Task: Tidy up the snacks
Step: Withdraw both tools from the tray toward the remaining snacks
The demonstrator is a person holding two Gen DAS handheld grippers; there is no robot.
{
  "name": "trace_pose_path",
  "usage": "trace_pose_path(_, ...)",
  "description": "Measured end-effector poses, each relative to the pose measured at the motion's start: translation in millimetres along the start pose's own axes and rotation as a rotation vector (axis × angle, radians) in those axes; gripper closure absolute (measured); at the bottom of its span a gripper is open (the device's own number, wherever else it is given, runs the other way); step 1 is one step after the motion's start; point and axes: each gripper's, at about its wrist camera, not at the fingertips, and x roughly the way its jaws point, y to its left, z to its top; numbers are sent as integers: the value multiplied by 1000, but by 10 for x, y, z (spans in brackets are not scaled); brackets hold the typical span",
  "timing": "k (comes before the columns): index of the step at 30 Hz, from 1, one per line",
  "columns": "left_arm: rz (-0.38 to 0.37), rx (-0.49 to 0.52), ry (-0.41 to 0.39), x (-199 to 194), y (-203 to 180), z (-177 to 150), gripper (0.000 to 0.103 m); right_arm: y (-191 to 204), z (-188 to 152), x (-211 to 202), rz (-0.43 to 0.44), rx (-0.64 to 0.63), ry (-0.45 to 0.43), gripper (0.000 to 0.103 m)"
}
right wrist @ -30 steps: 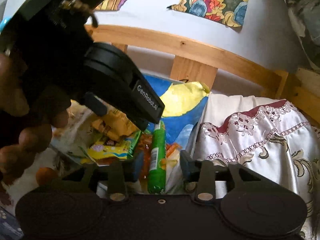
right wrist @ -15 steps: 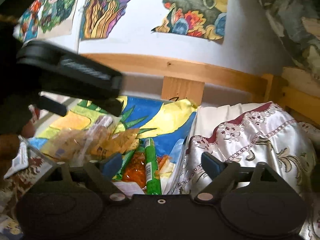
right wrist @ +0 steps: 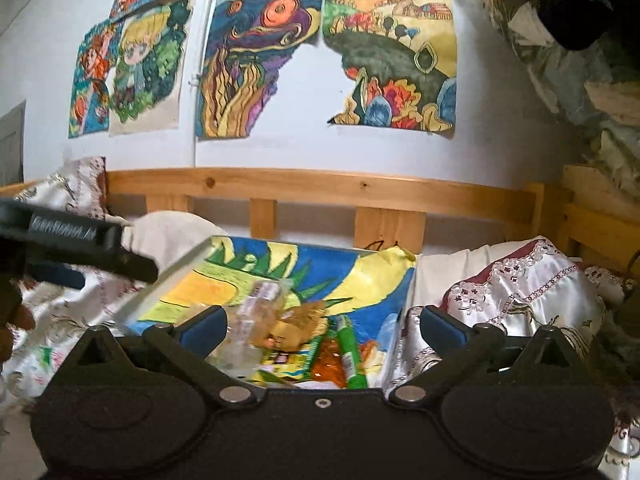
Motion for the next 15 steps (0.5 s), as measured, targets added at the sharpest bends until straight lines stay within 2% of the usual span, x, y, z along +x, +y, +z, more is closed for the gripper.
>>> trace_pose_path(10,36,26,19,-489,341,-255,1,238,12,-451,25,5,-9,1)
trace_pose_path(15,57,39,40,-663,507,-433,1,324,-52,-659,44,24,15,1)
